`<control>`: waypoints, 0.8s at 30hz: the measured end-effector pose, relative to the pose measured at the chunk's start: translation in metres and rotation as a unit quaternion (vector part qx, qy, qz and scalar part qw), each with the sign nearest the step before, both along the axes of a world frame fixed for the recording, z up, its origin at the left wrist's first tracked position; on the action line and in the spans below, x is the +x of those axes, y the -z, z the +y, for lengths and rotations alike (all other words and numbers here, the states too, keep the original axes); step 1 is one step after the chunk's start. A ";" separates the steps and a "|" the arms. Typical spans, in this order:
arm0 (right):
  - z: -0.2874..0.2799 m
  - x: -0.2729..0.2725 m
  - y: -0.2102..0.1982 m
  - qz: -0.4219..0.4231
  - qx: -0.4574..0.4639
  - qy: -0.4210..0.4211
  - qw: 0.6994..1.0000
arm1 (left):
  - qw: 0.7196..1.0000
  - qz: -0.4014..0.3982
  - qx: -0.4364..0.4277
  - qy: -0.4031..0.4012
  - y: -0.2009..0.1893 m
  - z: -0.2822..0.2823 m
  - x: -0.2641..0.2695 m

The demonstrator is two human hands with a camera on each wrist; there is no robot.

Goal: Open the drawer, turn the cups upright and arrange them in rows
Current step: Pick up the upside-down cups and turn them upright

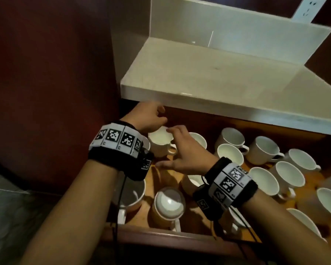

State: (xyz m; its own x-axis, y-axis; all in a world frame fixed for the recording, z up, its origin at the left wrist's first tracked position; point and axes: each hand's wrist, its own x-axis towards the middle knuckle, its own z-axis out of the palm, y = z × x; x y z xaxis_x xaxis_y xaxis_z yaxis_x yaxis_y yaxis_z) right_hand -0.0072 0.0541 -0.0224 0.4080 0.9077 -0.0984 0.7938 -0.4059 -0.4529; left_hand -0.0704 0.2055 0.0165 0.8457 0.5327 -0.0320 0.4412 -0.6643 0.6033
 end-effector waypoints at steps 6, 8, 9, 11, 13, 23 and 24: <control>-0.012 -0.025 0.009 0.022 -0.157 -0.159 0.974 | 1.000 0.019 -0.011 0.012 0.013 -0.028 -0.011; -0.013 -0.033 0.017 0.031 -0.246 -0.178 0.952 | 1.000 0.022 -0.014 0.004 0.015 -0.032 -0.012; -0.012 -0.037 0.022 0.028 -0.277 -0.191 0.941 | 1.000 0.015 -0.022 0.000 0.016 -0.033 -0.013; -0.010 -0.041 0.032 0.024 -0.305 -0.220 0.926 | 0.999 0.016 -0.026 -0.010 0.020 -0.032 -0.016; -0.007 -0.046 0.038 0.031 -0.312 -0.224 0.923 | 0.999 0.027 -0.010 -0.018 0.024 -0.029 -0.019; -0.031 0.000 -0.013 0.128 -0.074 -0.160 0.976 | 0.996 -0.015 -0.086 0.009 0.034 -0.024 -0.015; -0.035 0.007 -0.018 0.169 -0.030 -0.138 0.975 | 0.993 -0.026 -0.116 0.008 0.033 -0.025 -0.015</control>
